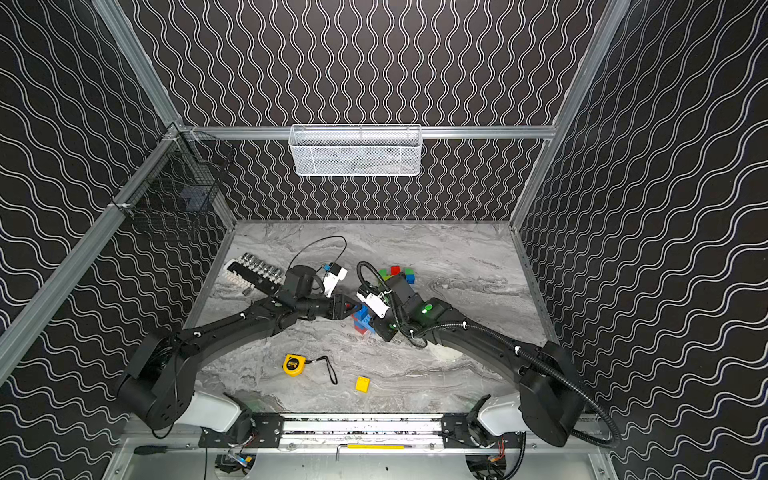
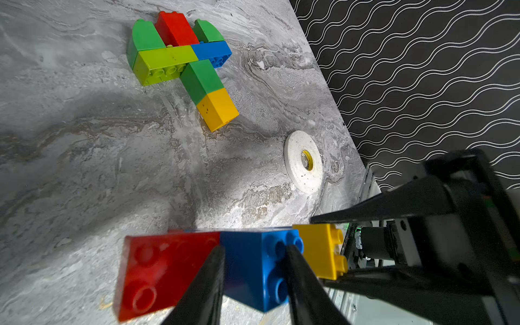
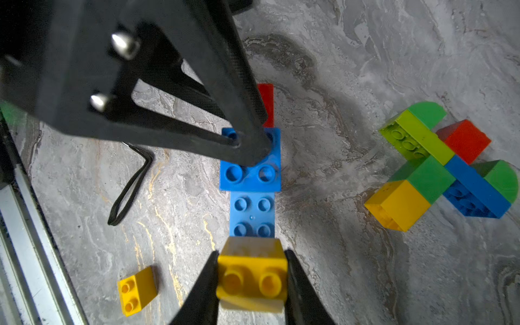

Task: Assemble a fork with lego
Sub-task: Assemble the lego brick with the lego brick.

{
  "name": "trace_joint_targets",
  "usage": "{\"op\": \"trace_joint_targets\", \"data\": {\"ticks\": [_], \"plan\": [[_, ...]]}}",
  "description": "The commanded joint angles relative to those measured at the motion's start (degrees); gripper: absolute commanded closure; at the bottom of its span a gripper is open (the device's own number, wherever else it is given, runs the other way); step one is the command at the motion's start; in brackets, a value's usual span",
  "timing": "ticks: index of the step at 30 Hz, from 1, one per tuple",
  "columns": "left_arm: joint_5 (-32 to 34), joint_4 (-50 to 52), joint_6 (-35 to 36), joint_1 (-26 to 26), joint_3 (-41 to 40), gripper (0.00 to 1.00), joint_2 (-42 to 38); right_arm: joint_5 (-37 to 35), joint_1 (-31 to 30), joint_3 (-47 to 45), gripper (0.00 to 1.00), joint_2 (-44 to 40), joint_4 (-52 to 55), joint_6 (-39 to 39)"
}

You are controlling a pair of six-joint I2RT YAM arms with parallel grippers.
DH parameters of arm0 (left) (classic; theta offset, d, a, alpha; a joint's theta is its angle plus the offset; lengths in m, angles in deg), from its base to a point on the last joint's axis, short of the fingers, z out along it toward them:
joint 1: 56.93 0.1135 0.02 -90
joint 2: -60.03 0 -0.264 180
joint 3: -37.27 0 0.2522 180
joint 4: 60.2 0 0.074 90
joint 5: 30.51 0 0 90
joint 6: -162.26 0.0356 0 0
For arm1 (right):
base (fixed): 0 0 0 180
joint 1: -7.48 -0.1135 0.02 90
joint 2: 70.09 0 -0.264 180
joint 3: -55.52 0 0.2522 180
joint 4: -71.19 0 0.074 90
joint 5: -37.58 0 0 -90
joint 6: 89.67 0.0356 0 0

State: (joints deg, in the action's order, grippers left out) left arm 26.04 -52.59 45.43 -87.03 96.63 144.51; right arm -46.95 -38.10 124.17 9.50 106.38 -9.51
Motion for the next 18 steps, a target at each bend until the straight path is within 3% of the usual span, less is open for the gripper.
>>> {"op": "trace_joint_targets", "data": {"ticks": [1,18], "plan": [[2.3,4.8,1.4,0.0,-0.4,0.61,0.3,1.7,0.0,0.3,1.00,0.5,-0.3,0.7],[2.9,5.4,1.8,0.0,-0.1,0.61,0.6,-0.1,0.3,-0.8,1.00,2.1,-3.3,0.5]]}}
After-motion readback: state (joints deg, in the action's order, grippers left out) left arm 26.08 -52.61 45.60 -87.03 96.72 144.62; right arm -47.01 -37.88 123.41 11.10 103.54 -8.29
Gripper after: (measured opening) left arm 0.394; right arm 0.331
